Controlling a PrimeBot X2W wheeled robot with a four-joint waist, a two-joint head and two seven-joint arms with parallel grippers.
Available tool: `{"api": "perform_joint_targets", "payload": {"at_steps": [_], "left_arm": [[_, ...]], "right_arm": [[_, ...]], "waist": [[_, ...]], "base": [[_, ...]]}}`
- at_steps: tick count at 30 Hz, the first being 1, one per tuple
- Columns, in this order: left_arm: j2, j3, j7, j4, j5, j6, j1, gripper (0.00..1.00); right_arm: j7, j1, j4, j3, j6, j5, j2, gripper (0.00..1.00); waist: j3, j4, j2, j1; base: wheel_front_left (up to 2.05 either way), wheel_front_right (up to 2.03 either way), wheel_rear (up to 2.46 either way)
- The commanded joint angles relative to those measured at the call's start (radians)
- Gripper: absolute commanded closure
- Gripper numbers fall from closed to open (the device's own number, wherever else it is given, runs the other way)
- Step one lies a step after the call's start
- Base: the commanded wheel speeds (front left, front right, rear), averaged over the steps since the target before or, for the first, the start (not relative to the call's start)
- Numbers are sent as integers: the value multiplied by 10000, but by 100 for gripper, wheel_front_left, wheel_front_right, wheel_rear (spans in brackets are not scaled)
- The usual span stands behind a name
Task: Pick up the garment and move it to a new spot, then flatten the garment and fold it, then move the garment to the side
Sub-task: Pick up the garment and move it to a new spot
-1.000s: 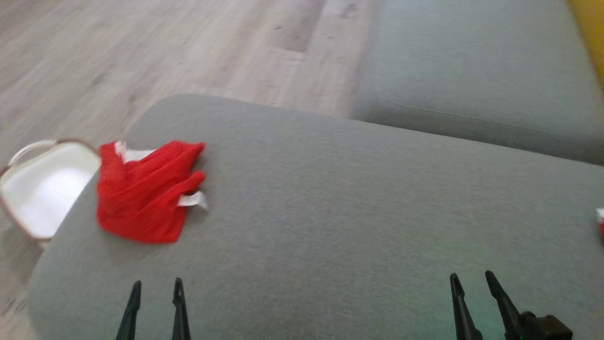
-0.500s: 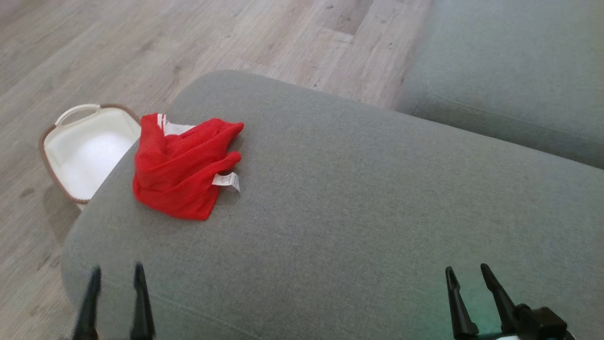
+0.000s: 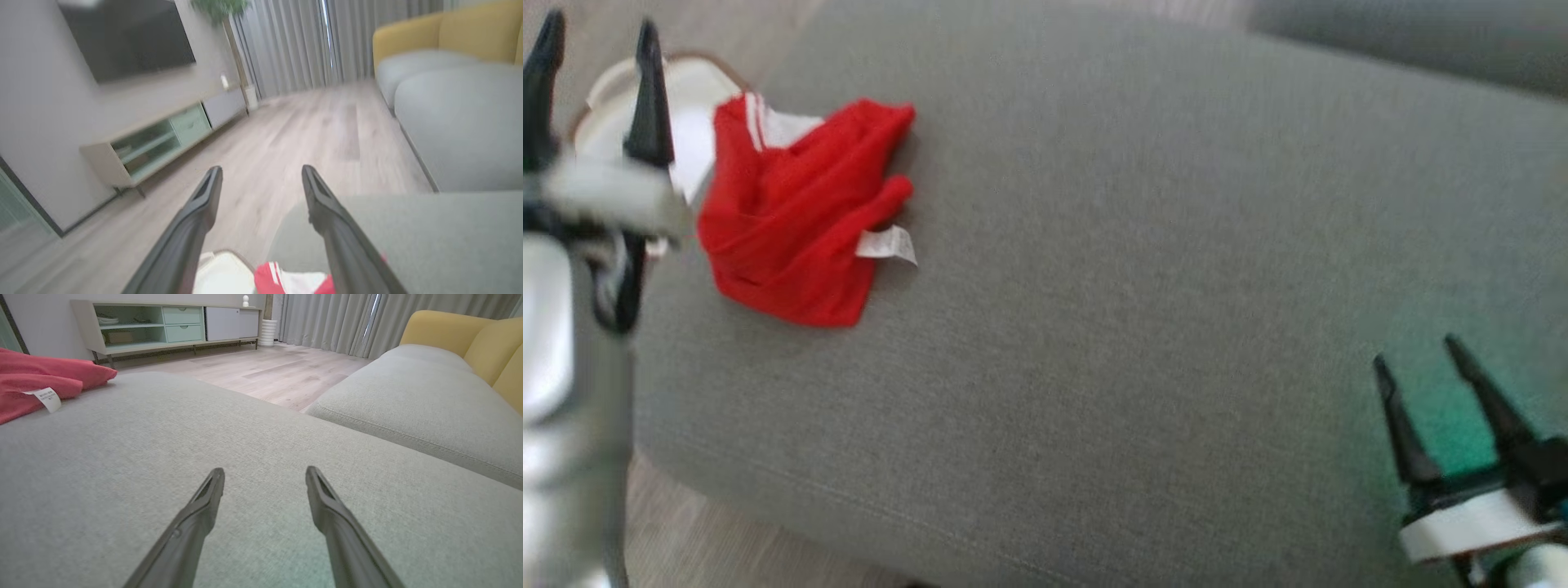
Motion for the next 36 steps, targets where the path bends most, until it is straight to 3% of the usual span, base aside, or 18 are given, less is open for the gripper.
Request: {"api": "perform_joint_targets", "payload": {"at_steps": [1,5,6,9,11,15,20,21,22,27,36], "left_arm": [[610,73,1064,1155,-243,-133,-1401,0],[1155,243,3099,4197,-468,36,-3501,0],[1155,243,3099,4197,-468,36,-3501,0],[1441,565,4275,5883,-715,406,-4241,0],[1409,912,4485,6559,-1111,493,-4487,0],[985,1279,4433,7498,-1835,136,-4595,0],[789,891,4456,8403,-1898,-170,-4585,0],[884,708,4151,8345,-1751,-196,-4584,82],[982,543,3759,8237,-1637,-222,-4615,100],[1325,-604,1655,7302,-1497,-275,-5132,100],[2563,-3764,235,5203,-2532,-280,-5918,100]], "right_arm": [[-113,-284,-516,80,67,-86,-547,0],[240,-429,-1277,-23,67,-155,-1125,0],[240,-429,-1277,-23,67,-155,-1125,0],[518,-542,-1892,-32,67,-168,-1394,0],[662,-557,-2272,-139,67,-164,-1442,0],[881,-413,-2812,-442,67,-225,-1456,0],[1024,-454,-3091,-521,67,-337,-1465,0],[1029,-505,-3090,-473,67,-336,-1455,0],[1026,-555,-3068,-413,67,-331,-1453,0],[738,-843,-2551,-165,67,-285,-1265,0],[-25,-1242,-817,719,67,128,17,0]], "waist": [[1561,-349,0,-4],[2318,-678,0,-4],[2318,-678,0,-4],[2746,-1007,0,-4],[2992,-1138,0,-4],[3447,-1148,0,-4],[3713,-1117,0,-4],[3695,-1120,0,-4],[3658,-1125,0,-4],[3042,-1273,0,-4],[713,-2506,0,-4]], "base": [[0,0,0],[0,0,0],[0,0,0],[0,0,0],[0,0,0],[0,0,0],[0,0,0],[0,0,0],[0,0,0],[0,0,0],[0,0,0]]}}
